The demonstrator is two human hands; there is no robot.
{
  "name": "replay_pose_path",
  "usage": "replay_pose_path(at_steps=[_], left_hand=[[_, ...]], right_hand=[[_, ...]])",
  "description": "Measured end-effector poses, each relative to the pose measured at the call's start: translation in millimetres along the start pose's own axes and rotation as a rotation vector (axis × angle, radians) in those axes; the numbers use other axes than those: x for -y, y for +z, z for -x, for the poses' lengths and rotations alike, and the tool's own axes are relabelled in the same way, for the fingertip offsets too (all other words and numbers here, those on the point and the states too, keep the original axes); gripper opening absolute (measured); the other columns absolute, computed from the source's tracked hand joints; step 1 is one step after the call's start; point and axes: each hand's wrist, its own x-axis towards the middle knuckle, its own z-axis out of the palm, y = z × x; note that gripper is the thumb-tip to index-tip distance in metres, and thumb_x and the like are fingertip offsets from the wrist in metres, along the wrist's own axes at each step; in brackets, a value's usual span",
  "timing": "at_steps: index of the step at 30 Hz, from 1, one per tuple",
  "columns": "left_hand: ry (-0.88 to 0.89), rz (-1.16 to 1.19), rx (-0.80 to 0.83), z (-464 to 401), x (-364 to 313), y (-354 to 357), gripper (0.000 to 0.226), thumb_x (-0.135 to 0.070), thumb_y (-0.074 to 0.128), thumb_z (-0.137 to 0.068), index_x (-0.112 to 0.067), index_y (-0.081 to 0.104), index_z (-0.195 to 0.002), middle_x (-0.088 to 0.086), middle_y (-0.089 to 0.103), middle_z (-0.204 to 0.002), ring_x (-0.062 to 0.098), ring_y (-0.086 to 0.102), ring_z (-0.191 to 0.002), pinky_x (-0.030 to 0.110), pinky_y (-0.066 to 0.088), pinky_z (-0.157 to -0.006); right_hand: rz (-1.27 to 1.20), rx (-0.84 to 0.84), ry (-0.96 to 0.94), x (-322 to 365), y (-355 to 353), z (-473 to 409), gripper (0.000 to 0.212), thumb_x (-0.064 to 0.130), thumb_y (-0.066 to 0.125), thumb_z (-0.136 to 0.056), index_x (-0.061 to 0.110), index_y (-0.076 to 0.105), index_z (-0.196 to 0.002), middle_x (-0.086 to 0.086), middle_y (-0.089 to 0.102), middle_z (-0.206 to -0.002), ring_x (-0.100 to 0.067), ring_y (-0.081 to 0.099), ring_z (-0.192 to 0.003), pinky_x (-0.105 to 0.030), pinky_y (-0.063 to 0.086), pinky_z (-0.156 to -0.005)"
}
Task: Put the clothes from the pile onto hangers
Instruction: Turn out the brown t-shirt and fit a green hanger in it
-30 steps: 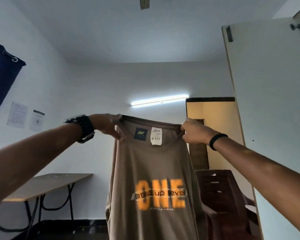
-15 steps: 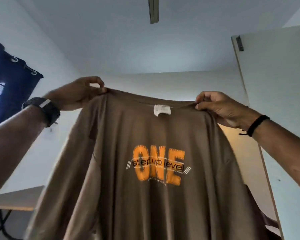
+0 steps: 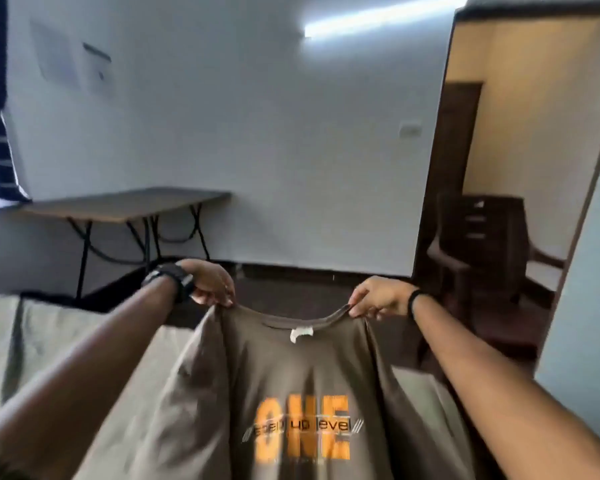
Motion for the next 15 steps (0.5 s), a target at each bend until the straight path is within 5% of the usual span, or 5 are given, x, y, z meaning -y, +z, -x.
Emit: replay_pose_path(at_steps=[4, 6, 8, 10, 15], left_hand=[[-0.128, 0.110, -0.227, -60.6, 55.4, 127.7, 0.018, -0.001, 0.059, -0.087, 0.003, 0.066, -0.102, 0.016, 0.071, -0.087, 0.026, 0.069, -0.082, 0.031, 0.054, -0.070], [-0.072, 0.134, -0.401, -73.0, 69.1, 167.7, 0.022, -0.003, 0.058, -0.086, 0.003, 0.064, -0.107, 0.022, 0.066, -0.110, 0.033, 0.061, -0.104, 0.034, 0.046, -0.083], [-0.002, 0.190, -0.394, -80.1, 78.3, 197.2, 0.037, 0.000, 0.058, -0.085, 0.001, 0.053, -0.121, 0.023, 0.056, -0.121, 0.035, 0.053, -0.112, 0.031, 0.039, -0.089], [0.069, 0.233, -0.335, -77.1, 86.2, 219.8, 0.055, 0.005, 0.058, -0.083, -0.003, 0.041, -0.134, 0.020, 0.042, -0.131, 0.032, 0.048, -0.119, 0.026, 0.036, -0.097], [0.069, 0.345, -0.405, -45.8, 153.2, 251.5, 0.051, -0.005, 0.064, -0.085, -0.006, 0.048, -0.134, 0.015, 0.048, -0.128, 0.028, 0.052, -0.116, 0.023, 0.035, -0.099]], right_hand=[[-0.139, -0.338, 0.191, -62.5, 110.4, -51.8, 0.025, -0.008, 0.050, -0.084, 0.008, 0.059, -0.068, -0.013, 0.057, -0.062, -0.013, 0.053, -0.036, -0.017, 0.037, -0.033], [-0.158, -0.477, 0.196, -82.9, 146.1, -71.5, 0.024, -0.008, 0.049, -0.083, 0.005, 0.067, -0.077, -0.018, 0.066, -0.083, -0.022, 0.068, -0.069, -0.028, 0.052, -0.059], [-0.020, -0.442, 0.144, -93.1, 171.3, -82.3, 0.024, -0.008, 0.052, -0.081, 0.003, 0.071, -0.092, -0.016, 0.069, -0.104, -0.029, 0.062, -0.103, -0.029, 0.044, -0.087], [0.043, -0.370, 0.107, -95.3, 187.8, -83.2, 0.030, -0.008, 0.052, -0.081, 0.003, 0.068, -0.103, -0.018, 0.062, -0.116, -0.030, 0.054, -0.115, -0.025, 0.035, -0.094], [0.004, -0.238, -0.054, -63.4, 237.3, -84.8, 0.022, -0.004, 0.060, -0.080, 0.008, 0.071, -0.095, -0.008, 0.067, -0.095, -0.023, 0.061, -0.092, -0.028, 0.045, -0.082]])
